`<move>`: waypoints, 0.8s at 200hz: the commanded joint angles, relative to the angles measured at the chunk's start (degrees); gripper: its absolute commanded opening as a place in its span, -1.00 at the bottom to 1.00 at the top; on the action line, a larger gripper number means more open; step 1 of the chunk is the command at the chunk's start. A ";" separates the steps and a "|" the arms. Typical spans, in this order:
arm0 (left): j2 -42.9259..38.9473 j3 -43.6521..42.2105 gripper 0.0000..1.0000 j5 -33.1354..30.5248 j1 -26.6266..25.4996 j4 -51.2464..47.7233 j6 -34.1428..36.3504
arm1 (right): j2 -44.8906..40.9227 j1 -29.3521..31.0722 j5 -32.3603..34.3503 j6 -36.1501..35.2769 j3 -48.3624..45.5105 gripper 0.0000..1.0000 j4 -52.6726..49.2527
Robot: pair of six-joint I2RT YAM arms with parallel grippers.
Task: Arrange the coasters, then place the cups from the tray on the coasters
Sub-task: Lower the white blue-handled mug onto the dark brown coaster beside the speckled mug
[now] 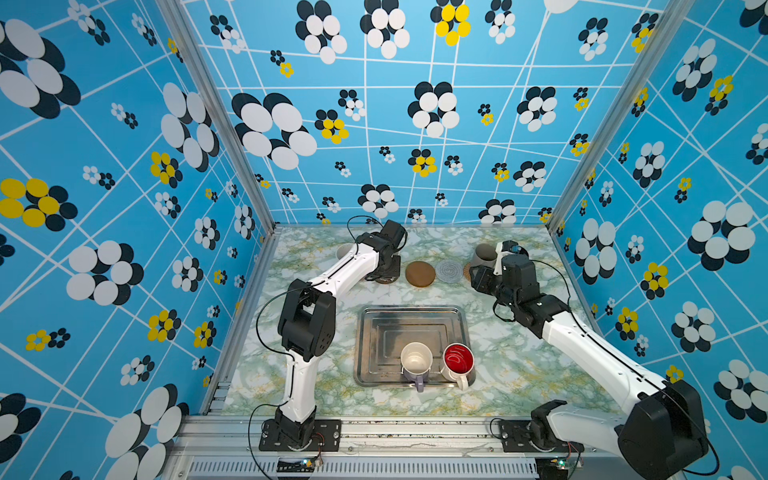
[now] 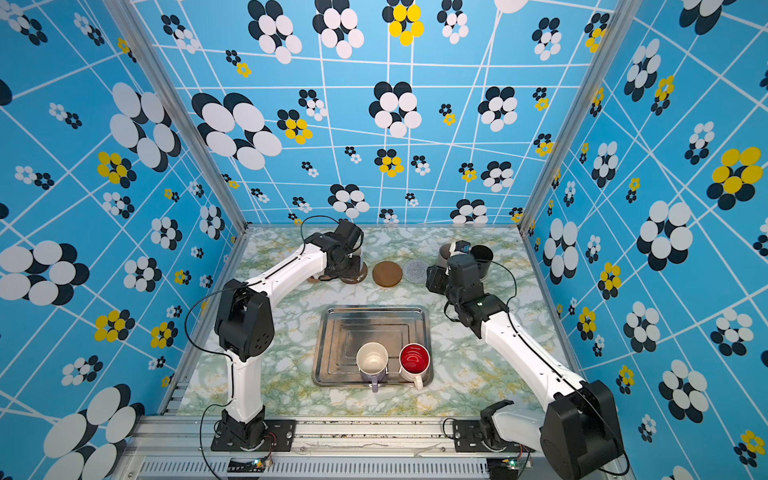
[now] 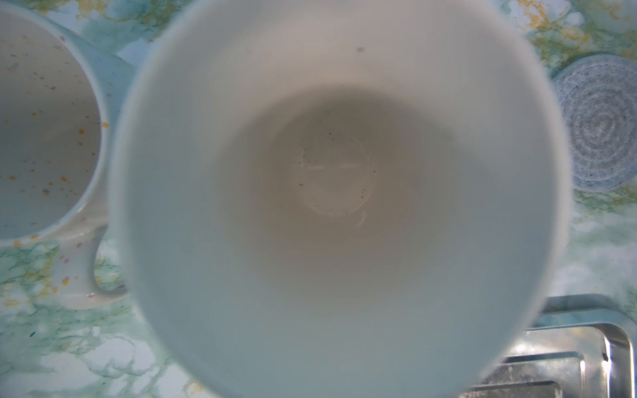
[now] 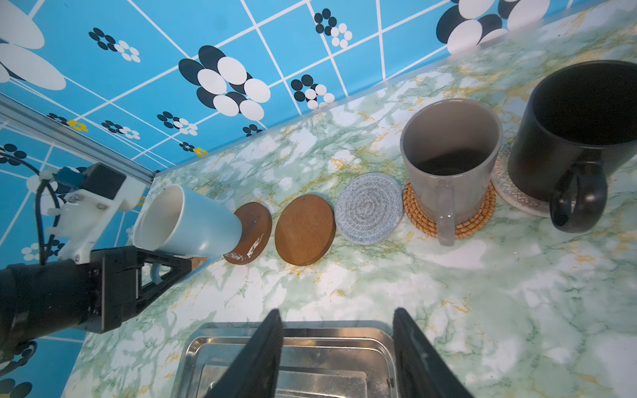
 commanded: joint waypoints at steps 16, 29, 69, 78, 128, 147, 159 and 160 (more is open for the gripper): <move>0.61 2.39 -1.00 0.52 1.05 2.61 0.11 | -0.91 -0.19 -0.08 -1.19 0.75 0.07 -1.38; 0.68 2.36 -1.00 0.56 1.24 2.57 0.07 | -0.78 -0.22 -0.17 -1.19 0.85 0.07 -1.34; 1.37 2.24 -1.00 0.36 1.90 2.22 -0.08 | -0.63 -0.31 -0.35 -1.19 0.74 0.07 -1.32; 1.54 2.30 -1.00 0.71 1.95 2.25 0.02 | -0.63 -0.31 -0.33 -1.19 0.70 0.08 -1.36; 2.37 2.76 -1.00 1.16 2.11 2.66 -0.13 | -0.65 -0.58 -0.41 -1.19 0.61 0.08 -1.45; 2.59 3.08 -1.00 1.28 2.21 2.78 -0.26 | -0.64 -0.58 -0.48 -1.28 0.66 0.07 -1.45; 2.82 3.28 -1.00 1.44 2.30 2.70 -0.25 | -0.65 -0.64 -0.48 -1.28 0.64 0.07 -1.53; 2.82 3.29 -1.00 1.44 2.30 2.72 -0.26 | -0.65 -0.65 -0.51 -1.28 0.65 0.07 -1.49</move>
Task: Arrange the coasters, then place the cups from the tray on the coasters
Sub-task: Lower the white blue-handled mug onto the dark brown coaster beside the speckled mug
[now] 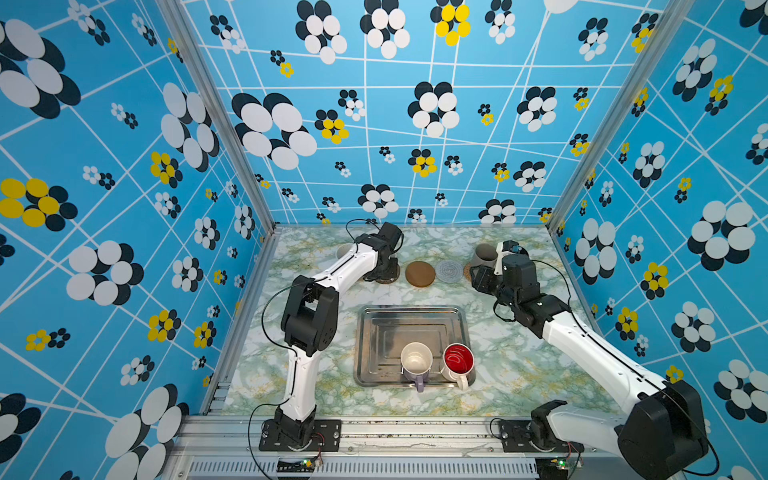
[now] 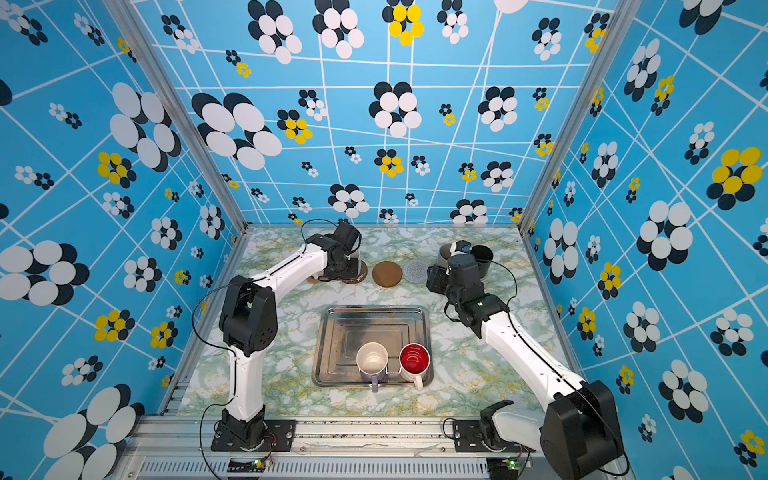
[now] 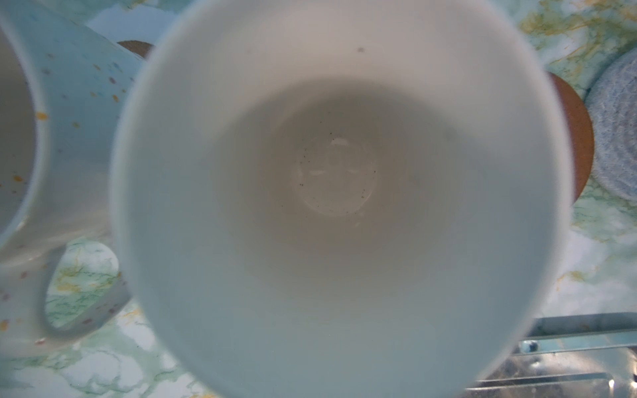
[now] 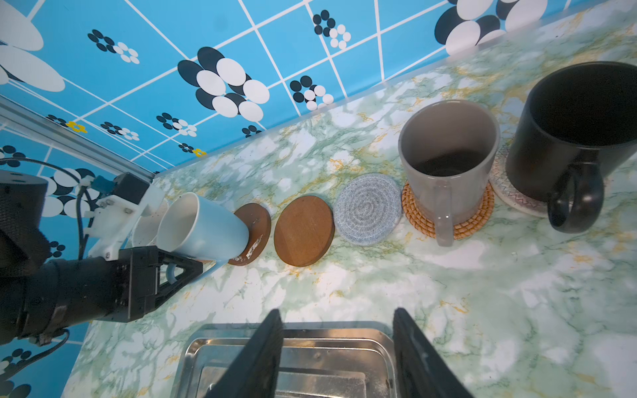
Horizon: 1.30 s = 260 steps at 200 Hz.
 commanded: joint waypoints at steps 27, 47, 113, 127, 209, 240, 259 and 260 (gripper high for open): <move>0.62 3.87 -1.00 -0.24 0.68 2.06 -0.21 | -0.74 -0.42 -0.41 -1.37 0.65 0.07 -1.60; 1.07 4.37 -1.00 -0.14 0.68 1.75 -0.12 | -0.65 -0.54 -0.44 -1.34 0.73 0.07 -1.60; 2.92 6.65 -1.00 -0.40 0.69 0.28 -0.22 | -0.47 -0.76 -0.76 -1.69 0.74 0.08 -1.61; 3.24 7.13 -1.00 -0.66 0.68 -0.16 -0.13 | -0.47 -0.86 -0.76 -1.69 0.67 0.08 -1.62; 4.56 7.96 -1.00 -1.20 0.66 -1.52 -0.48 | -0.73 -1.17 -1.14 -1.69 0.39 0.09 -1.62; 4.84 8.12 -1.00 -1.44 0.68 -1.88 -0.54 | -0.74 -1.24 -1.25 -1.69 0.39 0.10 -1.64; 5.11 8.35 -1.00 -1.71 0.69 -2.17 -0.52 | -0.74 -1.29 -1.21 -1.63 0.36 0.10 -1.71; 5.16 8.45 -1.00 -1.71 0.69 -2.18 -0.55 | -0.78 -1.25 -1.20 -1.62 0.33 0.10 -1.71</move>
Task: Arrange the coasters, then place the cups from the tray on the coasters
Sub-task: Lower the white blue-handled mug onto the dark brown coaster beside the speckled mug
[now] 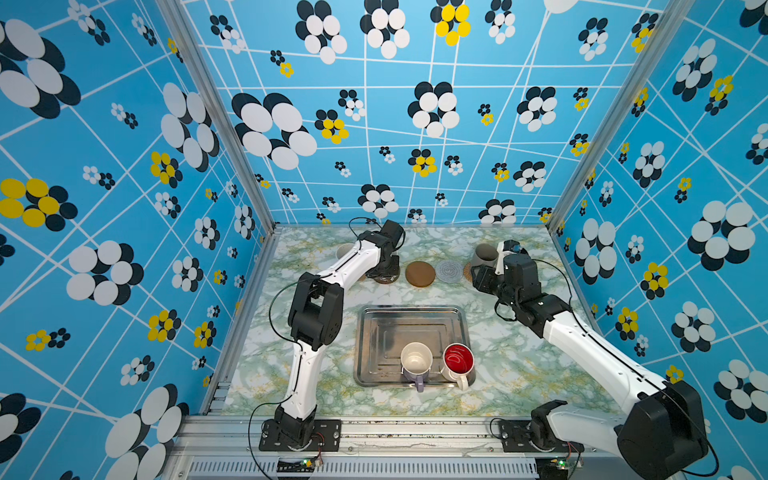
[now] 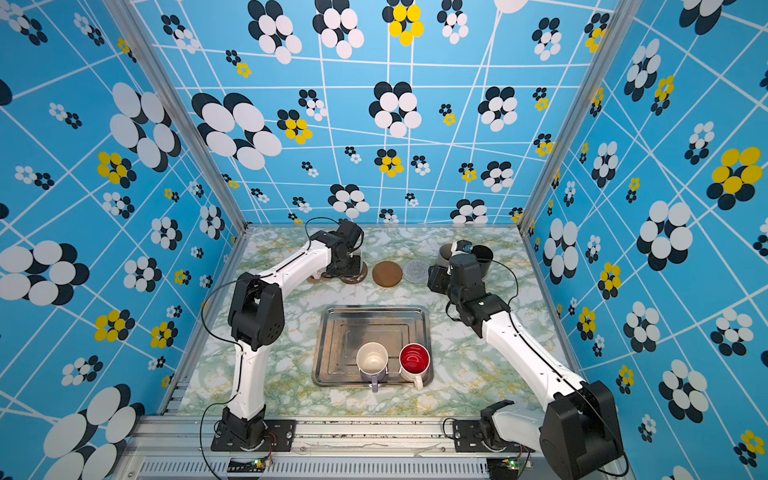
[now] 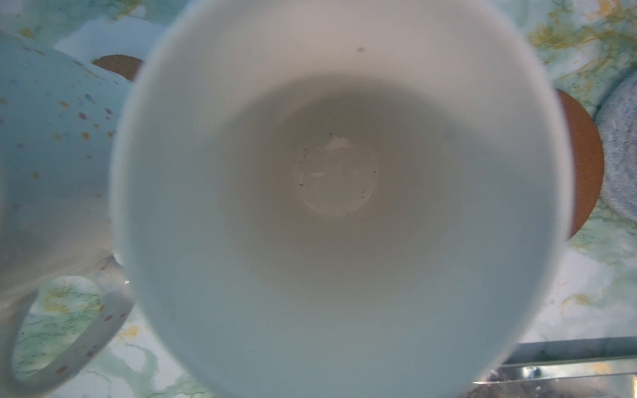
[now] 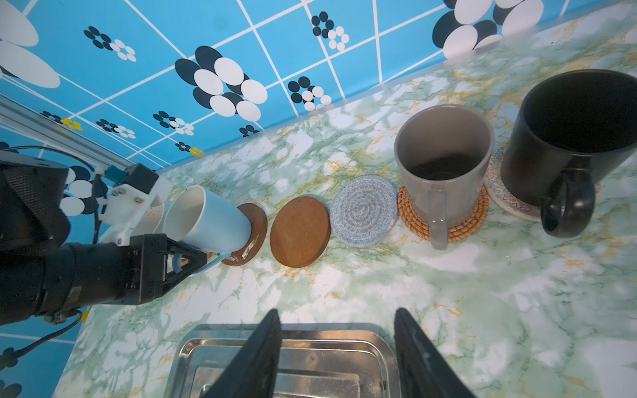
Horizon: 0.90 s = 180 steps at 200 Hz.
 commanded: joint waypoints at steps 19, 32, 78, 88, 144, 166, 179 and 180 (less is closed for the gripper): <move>1.32 3.78 -1.00 -1.82 0.46 -0.84 -0.52 | -0.82 -0.44 -0.82 -0.39 0.22 0.10 -1.69; 1.66 4.31 -1.00 -1.87 0.46 -1.33 -0.53 | -0.83 -0.41 -0.86 -0.42 0.32 0.10 -1.77; 1.86 4.89 -1.00 -2.26 0.46 -2.34 -0.60 | -1.12 -0.45 -0.71 -0.43 0.22 0.10 -2.02; 1.77 4.99 -1.00 -2.50 0.46 -2.52 -0.57 | -1.18 -0.41 -0.71 -0.43 0.22 0.10 -2.04; 1.77 4.98 -0.87 -2.88 0.46 -2.98 -0.59 | -1.25 -0.56 -0.72 -0.43 0.11 0.10 -2.04; 1.86 4.98 -0.76 -2.80 0.49 -2.97 -0.61 | -1.26 -0.52 -0.71 -0.43 0.12 0.10 -2.02; 1.90 4.98 -0.70 -2.71 0.46 -3.01 -0.57 | -1.26 -0.54 -0.75 -0.43 0.13 0.10 -2.04; 1.92 4.98 -0.70 -2.70 0.46 -2.99 -0.60 | -1.26 -0.52 -0.73 -0.43 0.13 0.10 -2.04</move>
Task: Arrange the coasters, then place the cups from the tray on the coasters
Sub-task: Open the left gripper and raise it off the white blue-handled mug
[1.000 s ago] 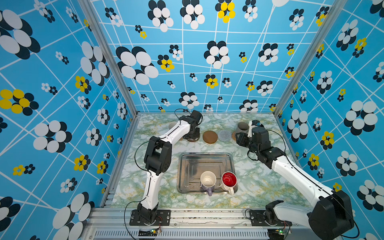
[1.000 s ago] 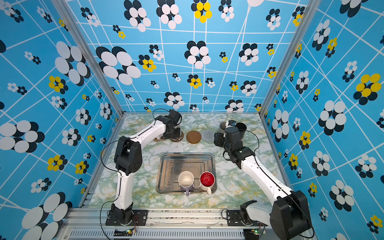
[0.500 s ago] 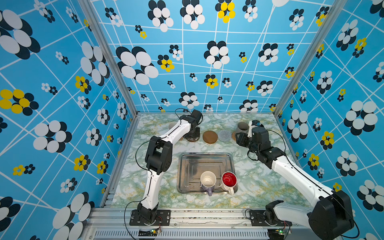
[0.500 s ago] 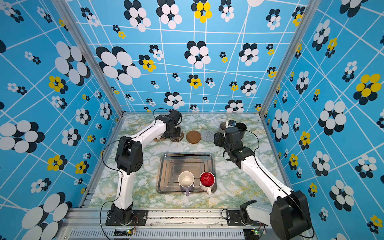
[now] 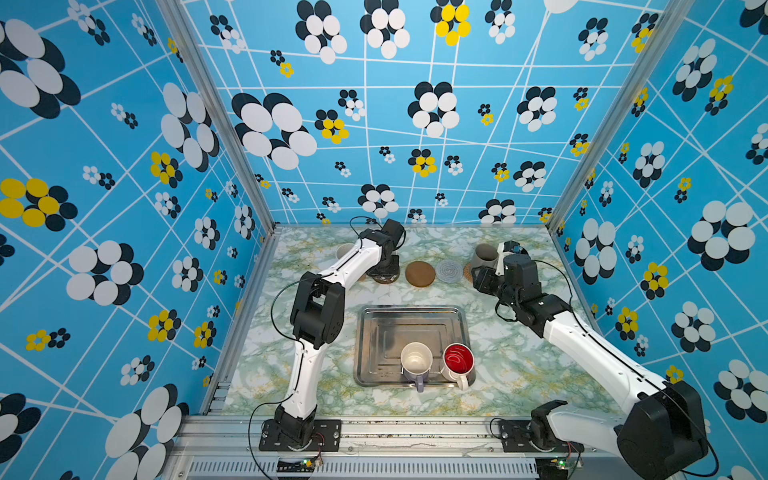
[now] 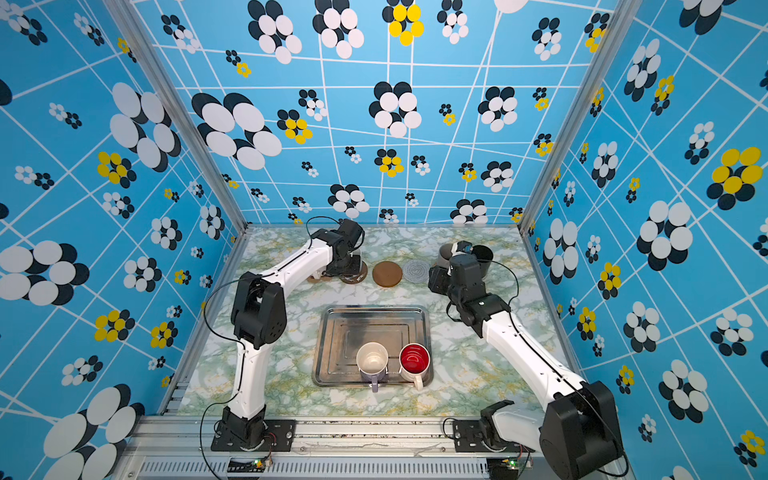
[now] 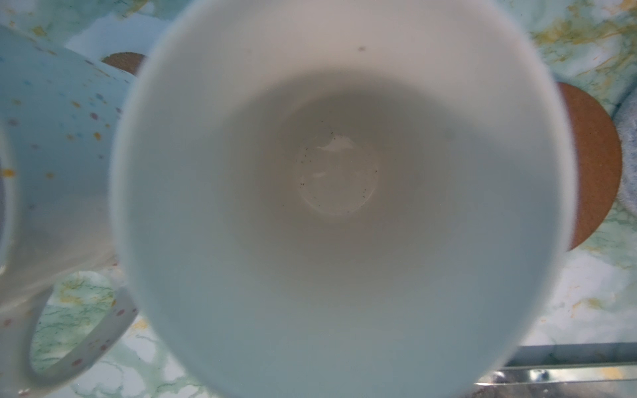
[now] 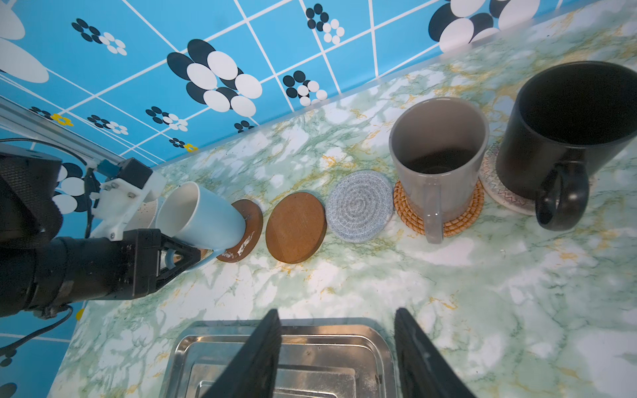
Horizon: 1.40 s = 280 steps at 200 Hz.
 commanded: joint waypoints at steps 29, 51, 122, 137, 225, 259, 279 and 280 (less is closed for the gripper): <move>0.52 2.22 -0.52 -1.76 0.39 -0.44 -0.42 | -1.35 -0.28 -0.73 -0.43 0.08 0.10 -0.97; 0.52 2.22 -0.48 -1.72 0.38 -0.41 -0.39 | -1.48 -0.33 -0.66 -0.43 0.13 0.10 -1.06; -0.41 2.13 -0.27 -1.97 0.29 -1.16 -0.39 | -1.72 -0.33 -0.79 -0.51 0.26 0.11 -1.31; -1.17 2.09 -0.22 -2.73 0.04 -1.55 -0.24 | -1.70 -0.30 -0.90 -0.49 0.39 0.11 -1.39; -8.65 -1.16 0.13 -6.11 -2.36 -0.89 0.47 | -1.46 -0.29 -1.35 -0.10 0.83 0.11 -1.69; -12.82 -3.50 0.19 -6.54 -3.87 0.04 0.65 | -1.40 -0.34 -2.00 0.18 0.99 0.13 -1.79; -15.89 -5.29 0.24 -7.66 -4.93 0.47 0.81 | -1.46 -0.28 -2.75 0.28 1.01 0.19 -2.02; -16.12 -5.36 0.25 -7.72 -4.96 0.52 0.80 | -1.46 -0.32 -2.73 0.28 1.01 0.19 -2.02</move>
